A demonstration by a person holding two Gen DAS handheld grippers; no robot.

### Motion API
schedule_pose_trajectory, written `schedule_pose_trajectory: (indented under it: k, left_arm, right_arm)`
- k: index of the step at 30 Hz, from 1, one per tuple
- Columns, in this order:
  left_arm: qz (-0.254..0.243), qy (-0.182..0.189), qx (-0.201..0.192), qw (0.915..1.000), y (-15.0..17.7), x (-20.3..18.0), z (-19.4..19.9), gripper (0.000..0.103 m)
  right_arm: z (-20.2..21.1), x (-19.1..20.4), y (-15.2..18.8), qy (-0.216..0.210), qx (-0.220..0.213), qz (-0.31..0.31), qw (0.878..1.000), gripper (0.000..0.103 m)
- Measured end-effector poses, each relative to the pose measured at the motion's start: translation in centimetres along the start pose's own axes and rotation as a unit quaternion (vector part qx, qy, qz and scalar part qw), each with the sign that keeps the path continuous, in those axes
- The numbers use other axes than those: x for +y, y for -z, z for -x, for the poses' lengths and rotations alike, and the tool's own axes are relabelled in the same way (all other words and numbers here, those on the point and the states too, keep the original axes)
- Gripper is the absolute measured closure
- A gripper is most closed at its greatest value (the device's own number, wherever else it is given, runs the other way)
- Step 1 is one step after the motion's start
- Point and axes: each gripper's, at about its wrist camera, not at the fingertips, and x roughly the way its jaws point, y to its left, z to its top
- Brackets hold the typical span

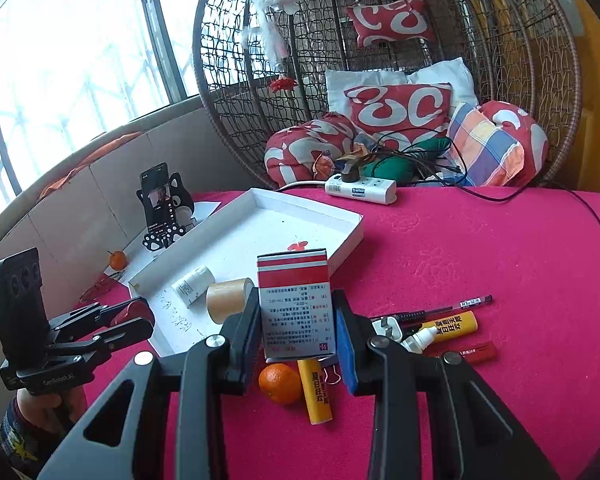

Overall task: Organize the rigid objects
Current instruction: 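Carry the red canister and medicine box over the white tray with both grippers, then set both items down in the white tray and open both grippers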

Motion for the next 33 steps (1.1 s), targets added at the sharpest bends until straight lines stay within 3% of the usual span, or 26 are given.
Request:
schedule_pose_trajectory:
  k: [9, 23, 33]
  left_arm:
    - [0.022, -0.04, -0.005, 0.9989, -1.2, 2.3, -0.3, 0.058]
    - [0.059, -0.105, 0.008, 0.9926, -6.4, 6.4, -7.2, 0.057]
    - [0.092, -0.124, 0.034, 0.9873, -6.3, 8.3, -10.5, 0.057]
  right_arm:
    - [-2.4, 1.6, -2.0, -0.01, 0.009, 0.018, 1.0, 0.07]
    - [-11.2, 2.6, -3.6, -0.015, 0.077, -0.018, 0.997, 0.07]
    - [-14.9, 3.0, -2.7, -0.002, 0.111, -0.032, 0.993, 0.07]
